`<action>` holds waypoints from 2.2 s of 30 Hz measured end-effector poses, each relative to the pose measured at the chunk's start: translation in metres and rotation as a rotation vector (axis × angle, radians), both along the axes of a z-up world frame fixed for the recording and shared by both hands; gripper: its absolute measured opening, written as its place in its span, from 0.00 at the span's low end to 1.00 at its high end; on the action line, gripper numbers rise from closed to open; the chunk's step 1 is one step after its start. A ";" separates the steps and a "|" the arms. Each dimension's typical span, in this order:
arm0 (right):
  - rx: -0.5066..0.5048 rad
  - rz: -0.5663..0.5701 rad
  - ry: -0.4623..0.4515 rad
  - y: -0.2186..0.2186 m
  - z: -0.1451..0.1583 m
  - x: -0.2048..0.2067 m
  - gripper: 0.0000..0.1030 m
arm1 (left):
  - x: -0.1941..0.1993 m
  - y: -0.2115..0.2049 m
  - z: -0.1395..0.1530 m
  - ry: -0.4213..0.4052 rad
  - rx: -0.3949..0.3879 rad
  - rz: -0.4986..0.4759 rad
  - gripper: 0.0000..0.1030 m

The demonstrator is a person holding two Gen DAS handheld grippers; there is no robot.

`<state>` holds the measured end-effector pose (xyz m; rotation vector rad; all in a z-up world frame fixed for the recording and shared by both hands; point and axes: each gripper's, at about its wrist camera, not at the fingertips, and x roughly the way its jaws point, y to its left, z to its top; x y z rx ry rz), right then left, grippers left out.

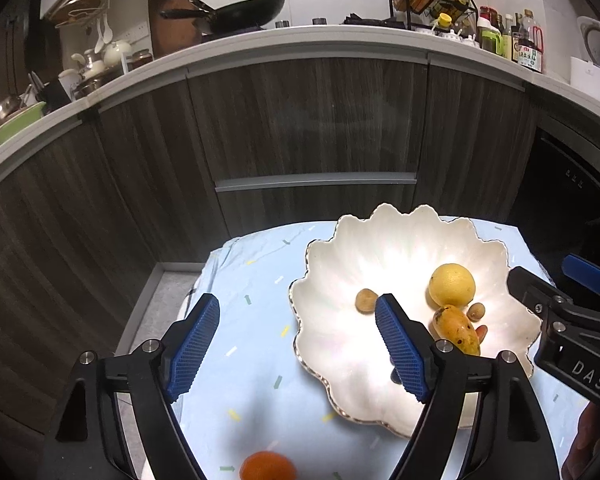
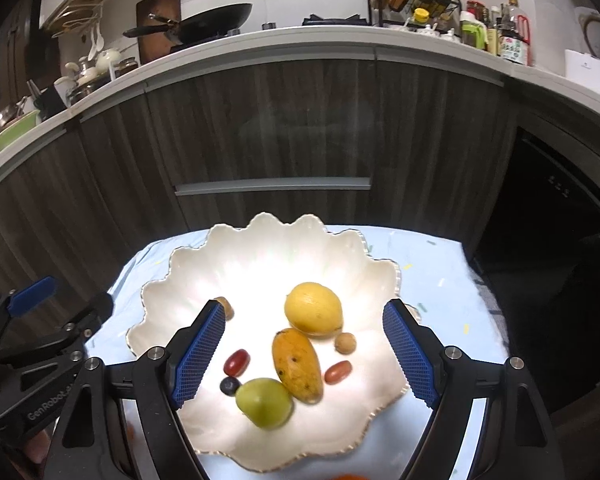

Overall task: Organize fruits
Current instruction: 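Move both open tools back from the bowl toward the two mandarins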

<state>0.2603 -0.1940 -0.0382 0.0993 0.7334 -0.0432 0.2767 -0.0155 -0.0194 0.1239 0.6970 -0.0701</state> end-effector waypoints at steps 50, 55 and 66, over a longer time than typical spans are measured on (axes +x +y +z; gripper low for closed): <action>-0.051 -0.113 0.014 0.000 -0.057 -0.105 0.88 | -0.093 0.033 -0.061 0.008 0.038 0.142 0.92; -0.057 -0.124 0.032 -0.001 -0.068 -0.105 0.88 | -0.093 0.035 -0.072 0.023 0.043 0.159 0.92; -0.060 -0.132 0.077 -0.002 -0.089 -0.103 0.88 | -0.089 0.037 -0.094 0.040 0.069 0.197 0.92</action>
